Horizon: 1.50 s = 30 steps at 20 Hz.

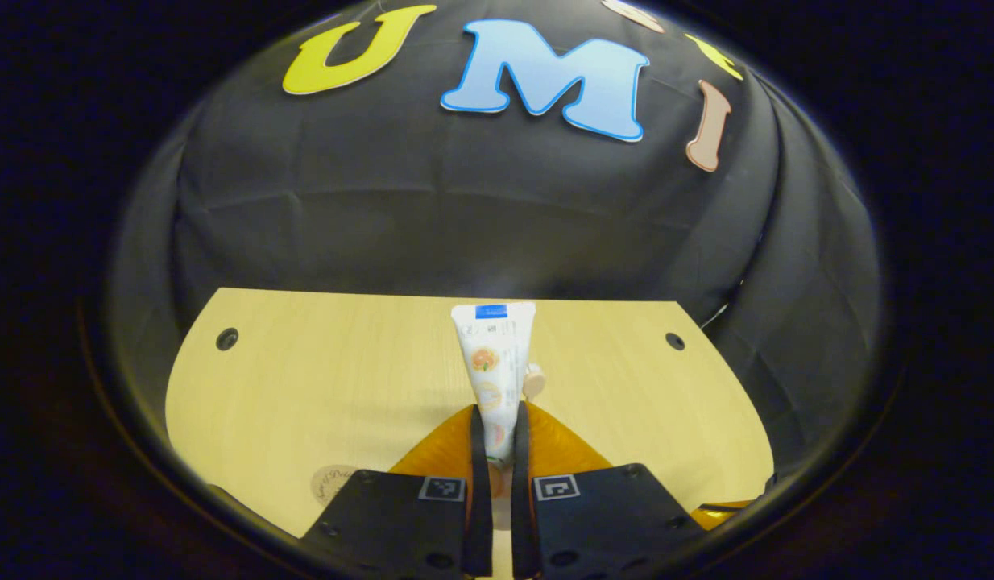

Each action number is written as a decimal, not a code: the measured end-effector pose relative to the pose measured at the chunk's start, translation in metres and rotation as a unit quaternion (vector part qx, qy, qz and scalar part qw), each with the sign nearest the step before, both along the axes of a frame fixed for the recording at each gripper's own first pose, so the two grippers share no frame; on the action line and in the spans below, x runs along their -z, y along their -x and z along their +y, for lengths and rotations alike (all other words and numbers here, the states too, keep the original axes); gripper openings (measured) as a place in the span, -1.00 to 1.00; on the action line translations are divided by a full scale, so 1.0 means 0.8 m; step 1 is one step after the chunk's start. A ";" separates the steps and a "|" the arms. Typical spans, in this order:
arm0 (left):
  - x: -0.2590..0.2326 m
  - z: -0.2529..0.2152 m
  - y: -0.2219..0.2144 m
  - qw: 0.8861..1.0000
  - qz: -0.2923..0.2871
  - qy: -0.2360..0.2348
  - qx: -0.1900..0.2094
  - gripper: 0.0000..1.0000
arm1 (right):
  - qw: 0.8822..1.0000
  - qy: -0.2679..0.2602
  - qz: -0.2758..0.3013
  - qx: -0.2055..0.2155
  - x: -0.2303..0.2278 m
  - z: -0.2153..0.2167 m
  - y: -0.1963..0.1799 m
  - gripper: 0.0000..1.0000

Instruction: Put the toothbrush and toothpaste on the desktop into the cup, then pick up the cup and place it on the coaster on the desktop.

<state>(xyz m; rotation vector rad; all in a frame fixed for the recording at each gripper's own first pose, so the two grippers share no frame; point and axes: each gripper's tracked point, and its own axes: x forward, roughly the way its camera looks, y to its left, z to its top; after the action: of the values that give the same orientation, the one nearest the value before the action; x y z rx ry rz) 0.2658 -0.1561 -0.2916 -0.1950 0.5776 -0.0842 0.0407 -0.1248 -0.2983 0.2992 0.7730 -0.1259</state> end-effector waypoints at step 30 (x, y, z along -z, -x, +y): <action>0.025 -0.001 0.038 1.000 0.004 -0.018 0.005 0.54 | 0.999 0.011 0.017 -0.050 -0.001 0.010 -0.006 -0.72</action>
<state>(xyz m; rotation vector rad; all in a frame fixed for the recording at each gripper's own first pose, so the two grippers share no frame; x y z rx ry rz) 0.2352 -0.1566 -0.3116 -0.1578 0.5884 -0.0826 0.0452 -0.1168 -0.2974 0.2379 0.8172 -0.0458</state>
